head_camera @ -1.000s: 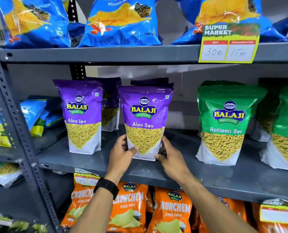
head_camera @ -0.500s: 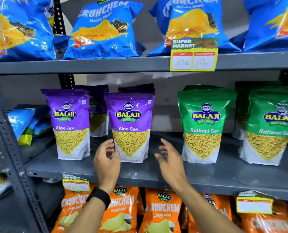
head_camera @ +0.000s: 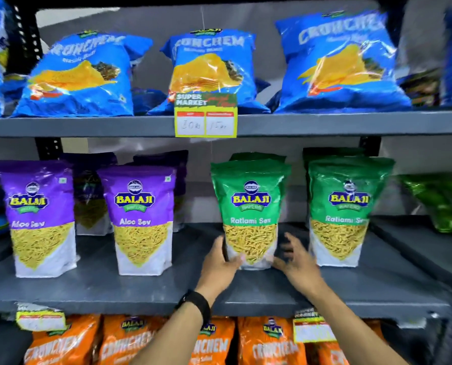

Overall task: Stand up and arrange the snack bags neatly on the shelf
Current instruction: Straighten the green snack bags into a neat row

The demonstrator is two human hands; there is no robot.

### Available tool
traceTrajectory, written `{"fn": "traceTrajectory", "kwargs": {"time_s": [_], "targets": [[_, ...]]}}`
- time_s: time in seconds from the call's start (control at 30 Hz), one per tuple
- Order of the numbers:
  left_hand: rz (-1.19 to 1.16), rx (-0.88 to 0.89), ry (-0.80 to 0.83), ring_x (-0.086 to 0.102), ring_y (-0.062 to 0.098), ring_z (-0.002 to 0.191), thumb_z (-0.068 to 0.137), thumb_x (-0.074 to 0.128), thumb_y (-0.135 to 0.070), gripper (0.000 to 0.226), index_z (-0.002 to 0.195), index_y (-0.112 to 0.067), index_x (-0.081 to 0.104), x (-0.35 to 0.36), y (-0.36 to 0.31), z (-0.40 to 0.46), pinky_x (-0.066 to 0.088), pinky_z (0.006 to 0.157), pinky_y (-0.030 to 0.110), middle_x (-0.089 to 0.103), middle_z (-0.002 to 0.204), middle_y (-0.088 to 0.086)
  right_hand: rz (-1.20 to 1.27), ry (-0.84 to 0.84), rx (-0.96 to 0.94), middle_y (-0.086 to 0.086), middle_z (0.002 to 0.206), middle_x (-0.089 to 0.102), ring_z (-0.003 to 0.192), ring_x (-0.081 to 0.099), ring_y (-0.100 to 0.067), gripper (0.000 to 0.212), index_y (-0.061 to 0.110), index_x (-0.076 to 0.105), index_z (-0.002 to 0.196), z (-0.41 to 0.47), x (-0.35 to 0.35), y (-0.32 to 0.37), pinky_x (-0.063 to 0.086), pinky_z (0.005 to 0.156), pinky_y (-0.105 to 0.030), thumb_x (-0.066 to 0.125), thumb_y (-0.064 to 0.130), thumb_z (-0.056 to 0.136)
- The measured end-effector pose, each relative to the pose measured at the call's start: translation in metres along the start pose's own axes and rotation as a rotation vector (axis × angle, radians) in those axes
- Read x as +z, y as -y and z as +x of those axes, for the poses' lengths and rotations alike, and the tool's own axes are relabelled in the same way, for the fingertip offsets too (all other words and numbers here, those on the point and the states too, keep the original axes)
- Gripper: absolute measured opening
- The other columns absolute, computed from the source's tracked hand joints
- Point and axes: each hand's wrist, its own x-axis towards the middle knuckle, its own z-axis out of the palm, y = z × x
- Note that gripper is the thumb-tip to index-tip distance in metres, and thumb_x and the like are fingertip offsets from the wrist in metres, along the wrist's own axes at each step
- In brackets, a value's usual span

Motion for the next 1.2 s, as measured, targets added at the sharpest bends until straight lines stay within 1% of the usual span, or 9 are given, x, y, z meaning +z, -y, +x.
{"fn": "traceTrajectory", "kwargs": {"time_s": [0.1,0.23,0.43,0.63,0.8,0.9,0.97,1.1,1.2], "targets": [[0.13,0.114,0.003,0.069,0.011,0.12,0.09,0.073,-0.042,0.051,0.137,-0.036,0.057,0.007,0.002,0.0,0.056,0.094,0.032,0.074,0.132,-0.013,-0.073,-0.004,-0.064,0.023,0.105,0.063,0.106,0.069,-0.018,0.073,0.017,0.046,0.151,0.003,0.0,-0.009,0.055,0.095,-0.037,0.082,0.017,0.088],[0.287,0.23,0.119,0.065,0.003,0.124,0.096,0.066,-0.041,0.065,0.156,-0.047,0.041,0.011,0.005,-0.005,0.056,0.1,0.029,0.07,0.14,-0.019,-0.128,-0.157,-0.085,0.023,0.094,0.058,0.097,0.063,-0.018,0.048,0.021,0.057,0.13,-0.002,-0.006,-0.009,0.044,0.081,-0.031,0.079,0.016,0.087],[0.277,0.2,0.154,0.065,0.003,0.13,0.097,0.065,-0.04,0.064,0.152,-0.057,0.038,0.013,0.002,-0.007,0.054,0.11,0.032,0.068,0.142,-0.023,-0.066,-0.2,-0.014,-0.005,0.114,0.072,0.106,0.069,-0.026,0.048,0.018,0.058,0.129,-0.006,-0.012,-0.005,0.055,0.093,-0.039,0.078,0.009,0.085],[0.311,0.18,0.098,0.067,0.004,0.127,0.096,0.065,-0.042,0.061,0.149,-0.057,0.04,0.014,0.002,-0.012,0.056,0.108,0.037,0.07,0.139,-0.024,-0.067,-0.173,-0.011,-0.007,0.119,0.068,0.107,0.066,-0.025,0.056,0.018,0.056,0.136,-0.007,-0.013,-0.006,0.052,0.09,-0.035,0.081,0.016,0.085],[0.272,0.142,-0.135,0.067,-0.018,0.098,0.091,0.075,-0.032,0.056,0.144,-0.044,0.058,0.014,0.002,-0.019,0.055,0.095,0.021,0.074,0.117,-0.026,-0.001,-0.099,0.009,-0.004,0.122,0.068,0.115,0.064,-0.025,0.065,0.021,0.054,0.141,-0.01,-0.026,-0.009,0.052,0.1,-0.04,0.083,0.018,0.082],[0.15,0.136,-0.419,0.071,-0.009,0.09,0.091,0.069,-0.01,0.041,0.124,-0.032,0.075,0.022,-0.005,-0.031,0.062,0.087,0.029,0.078,0.101,-0.019,0.064,-0.088,-0.002,-0.001,0.118,0.067,0.108,0.067,-0.021,0.066,0.023,0.057,0.142,-0.024,-0.049,-0.019,0.053,0.095,-0.033,0.084,0.016,0.082],[0.078,0.174,-0.495,0.072,-0.005,0.087,0.09,0.066,-0.009,0.035,0.106,-0.038,0.077,0.041,-0.017,-0.043,0.06,0.075,0.02,0.079,0.087,-0.02,0.058,-0.171,-0.044,0.004,0.11,0.07,0.1,0.07,-0.016,0.057,0.025,0.062,0.135,-0.031,-0.074,-0.029,0.057,0.09,-0.033,0.082,0.012,0.083],[0.013,0.163,-0.194,0.073,0.0,0.08,0.091,0.068,-0.021,0.027,0.104,-0.043,0.078,0.105,-0.049,-0.049,0.052,0.068,0.011,0.079,0.092,-0.024,0.049,-0.469,-0.06,0.002,0.107,0.072,0.096,0.072,-0.023,0.048,0.022,0.063,0.127,-0.028,-0.129,-0.049,0.059,0.089,-0.032,0.077,0.008,0.084],[0.083,0.107,0.071,0.072,0.001,0.113,0.098,0.068,-0.032,0.06,0.155,-0.028,0.051,0.156,-0.07,-0.034,0.054,0.094,0.015,0.073,0.136,-0.011,0.01,-0.457,-0.022,0.003,0.116,0.067,0.112,0.069,-0.029,0.063,0.017,0.055,0.136,-0.008,-0.161,-0.066,0.05,0.084,-0.017,0.086,0.016,0.081]]}}
